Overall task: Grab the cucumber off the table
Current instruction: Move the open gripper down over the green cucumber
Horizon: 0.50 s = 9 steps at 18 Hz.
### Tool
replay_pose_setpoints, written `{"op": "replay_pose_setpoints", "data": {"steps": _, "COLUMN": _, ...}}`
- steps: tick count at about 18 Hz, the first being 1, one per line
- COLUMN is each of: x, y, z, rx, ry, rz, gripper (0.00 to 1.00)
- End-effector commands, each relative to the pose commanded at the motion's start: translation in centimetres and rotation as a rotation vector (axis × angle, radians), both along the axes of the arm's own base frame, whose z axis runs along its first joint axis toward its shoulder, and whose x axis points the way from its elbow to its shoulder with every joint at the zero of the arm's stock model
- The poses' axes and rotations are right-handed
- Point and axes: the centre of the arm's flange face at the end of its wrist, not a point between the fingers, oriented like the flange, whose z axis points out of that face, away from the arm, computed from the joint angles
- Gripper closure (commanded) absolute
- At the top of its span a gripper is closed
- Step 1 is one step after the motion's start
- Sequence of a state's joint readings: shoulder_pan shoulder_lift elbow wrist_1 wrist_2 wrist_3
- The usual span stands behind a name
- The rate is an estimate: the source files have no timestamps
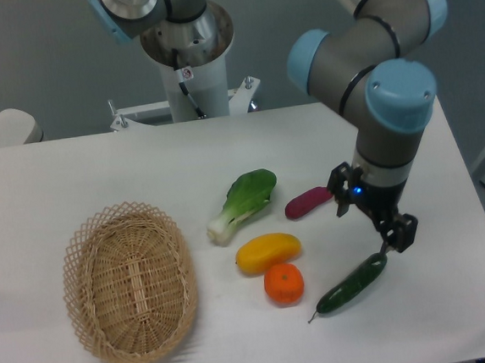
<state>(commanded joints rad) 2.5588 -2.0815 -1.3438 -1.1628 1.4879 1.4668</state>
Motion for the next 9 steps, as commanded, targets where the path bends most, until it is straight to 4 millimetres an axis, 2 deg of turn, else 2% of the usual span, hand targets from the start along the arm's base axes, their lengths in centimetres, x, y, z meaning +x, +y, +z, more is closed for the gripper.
{"op": "replay_pose_setpoints", "data": {"steps": 5, "x": 1.0, "y": 3.0, "z": -3.7, "rx": -0.05, "ry": 0.03, "rz": 0.036, "gripper": 0.0}}
{"op": "replay_pose_setpoints", "data": {"steps": 9, "x": -0.1, "y": 3.6, "z": -6.1, "rx": -0.102, "ry": 0.052, "rz": 0.039, "gripper": 0.0}}
